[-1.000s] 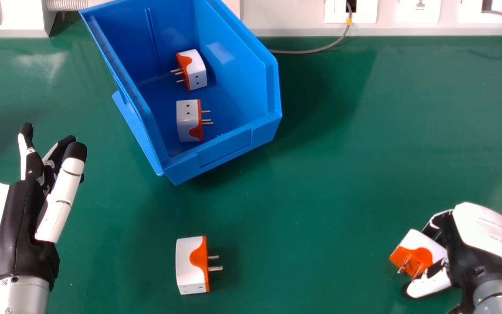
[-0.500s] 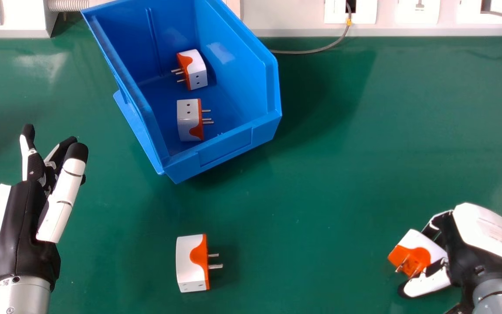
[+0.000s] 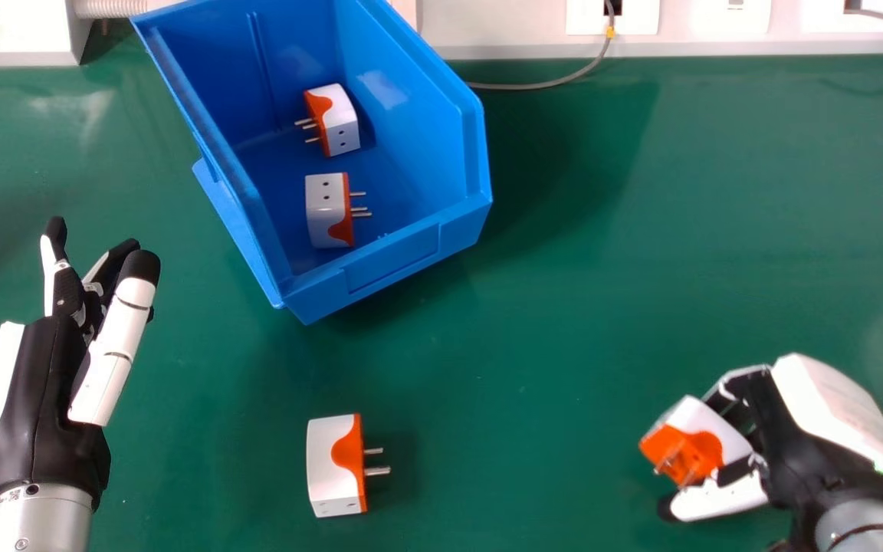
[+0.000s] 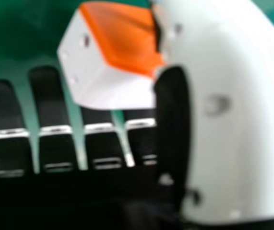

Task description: Pick all objects and put in blue box

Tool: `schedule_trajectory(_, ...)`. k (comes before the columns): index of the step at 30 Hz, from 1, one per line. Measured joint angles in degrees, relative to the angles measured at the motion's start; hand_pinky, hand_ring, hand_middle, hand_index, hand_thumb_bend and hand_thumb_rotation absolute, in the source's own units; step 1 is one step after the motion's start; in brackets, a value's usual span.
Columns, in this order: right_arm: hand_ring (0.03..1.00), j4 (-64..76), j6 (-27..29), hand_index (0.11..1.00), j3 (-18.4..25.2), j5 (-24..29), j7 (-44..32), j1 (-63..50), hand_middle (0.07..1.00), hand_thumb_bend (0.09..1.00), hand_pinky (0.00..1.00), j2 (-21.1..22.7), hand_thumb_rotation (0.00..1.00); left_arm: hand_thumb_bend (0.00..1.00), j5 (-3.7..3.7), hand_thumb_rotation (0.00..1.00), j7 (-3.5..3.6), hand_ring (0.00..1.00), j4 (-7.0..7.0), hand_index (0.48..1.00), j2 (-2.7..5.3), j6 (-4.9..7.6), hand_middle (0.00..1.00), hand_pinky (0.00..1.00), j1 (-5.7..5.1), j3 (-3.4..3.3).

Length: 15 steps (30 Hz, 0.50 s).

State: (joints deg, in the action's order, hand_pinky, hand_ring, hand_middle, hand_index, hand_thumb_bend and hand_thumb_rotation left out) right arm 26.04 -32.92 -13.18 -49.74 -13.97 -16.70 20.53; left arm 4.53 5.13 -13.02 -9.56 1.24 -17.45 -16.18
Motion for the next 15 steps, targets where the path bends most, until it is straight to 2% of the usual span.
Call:
schedule_trajectory(5, 0.374, 4.00, 2.58, 0.483, 0.17, 0.74, -0.60, 0.07, 0.454, 0.483, 0.29, 0.00, 0.15, 0.65, -0.06, 0.78, -0.06, 0.92, 0.00, 0.940, -0.02, 0.00, 0.91, 0.85, 0.02, 0.03)
schedule_trajectory(8, 0.270, 5.45, 4.56, 0.476, 0.62, 2.21, -0.59, 0.21, 0.346, 0.483, 0.20, -0.09, 0.15, 0.65, -0.07, 0.79, -0.06, 0.92, 0.00, 0.941, -0.03, -0.01, 0.91, 0.85, 0.11, 0.06)
schedule_trajectory(15, 0.171, 6.83, 8.51, 0.471, 0.09, 3.08, -0.23, 2.99, 0.239, 0.483, 0.12, -1.39, 0.14, 0.65, -0.11, 0.79, -0.07, 0.92, 0.01, 0.941, -0.07, -0.03, 0.91, 0.86, 0.23, 0.08)
